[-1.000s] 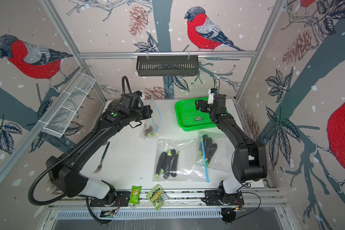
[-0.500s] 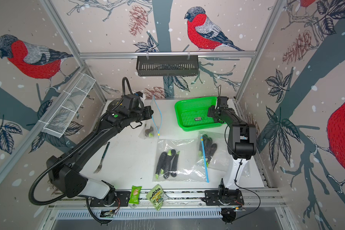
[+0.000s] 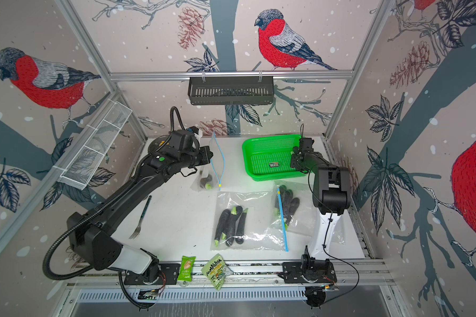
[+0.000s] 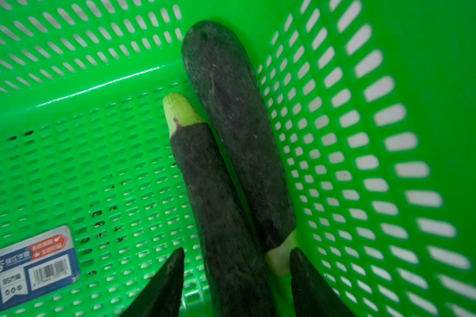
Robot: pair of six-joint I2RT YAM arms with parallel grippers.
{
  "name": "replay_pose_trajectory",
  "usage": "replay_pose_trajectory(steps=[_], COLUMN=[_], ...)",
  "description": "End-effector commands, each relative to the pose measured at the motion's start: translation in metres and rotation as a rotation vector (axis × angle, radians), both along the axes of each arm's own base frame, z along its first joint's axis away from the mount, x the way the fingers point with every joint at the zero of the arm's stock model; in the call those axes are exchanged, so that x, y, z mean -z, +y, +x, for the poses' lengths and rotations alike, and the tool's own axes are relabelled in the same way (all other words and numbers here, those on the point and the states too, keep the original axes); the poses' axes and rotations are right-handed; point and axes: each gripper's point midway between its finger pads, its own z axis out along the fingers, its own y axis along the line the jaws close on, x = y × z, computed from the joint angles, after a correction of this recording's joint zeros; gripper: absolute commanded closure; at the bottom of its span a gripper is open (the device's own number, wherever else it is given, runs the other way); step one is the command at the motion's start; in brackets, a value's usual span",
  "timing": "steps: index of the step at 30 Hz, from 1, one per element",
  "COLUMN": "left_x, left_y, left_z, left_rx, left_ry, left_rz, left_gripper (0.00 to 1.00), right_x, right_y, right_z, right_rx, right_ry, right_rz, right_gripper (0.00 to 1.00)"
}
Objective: Place the eggplant in a zip-top bag and seal the zipper
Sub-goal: Pick up the eggplant from the basket.
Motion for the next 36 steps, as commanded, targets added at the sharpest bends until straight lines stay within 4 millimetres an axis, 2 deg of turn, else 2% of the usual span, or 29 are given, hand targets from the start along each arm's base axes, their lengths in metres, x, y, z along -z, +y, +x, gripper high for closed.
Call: replay_pose_trajectory(steps=[1,6,9,16,24,29,36], left_x=[-0.007,-0.006,-0.004,-0.005,-0.002,-0.001,-0.003], left_y=[-0.003,-0.003,-0.001,-0.001,-0.001,-0.001,0.0], left_z=[0.004,0.004,0.004,0.004,0.002,0.0,-0.002], left_rx=[0.011,0.01,0.007,0.004,0.004,0.009,0.009], left_ry=[-0.033,-0.031,-0.027,-0.027,-0.02,-0.018,-0.026], left_rz=[-0.014,-0.014,-0.011,-0.016,-0.019,-0.018,-0.027], left_gripper=[1.0,1.0,1.0,1.0,1.0,1.0,1.0], right_x=[0.011,0.019,0.015,-0.026,-0.075,-0.093,-0.102], right_y=[0.0,0.005,0.011,0.033,0.066,0.083,0.099], right_z=[-0.005,-0.007,-0.008,-0.007,-0.015,-0.027,-0.038], right_rx=[0.008,-0.002,-0.014,-0.062,-0.132,-0.173,-0.211], right_ry=[0.028,0.039,0.024,-0.073,-0.168,-0.199,-0.22], right_rz=[-0.009,0.01,0.016,0.047,0.103,0.135,0.164], right_gripper=[0.43,0.53,0.61,0.72,0.77,0.78,0.79])
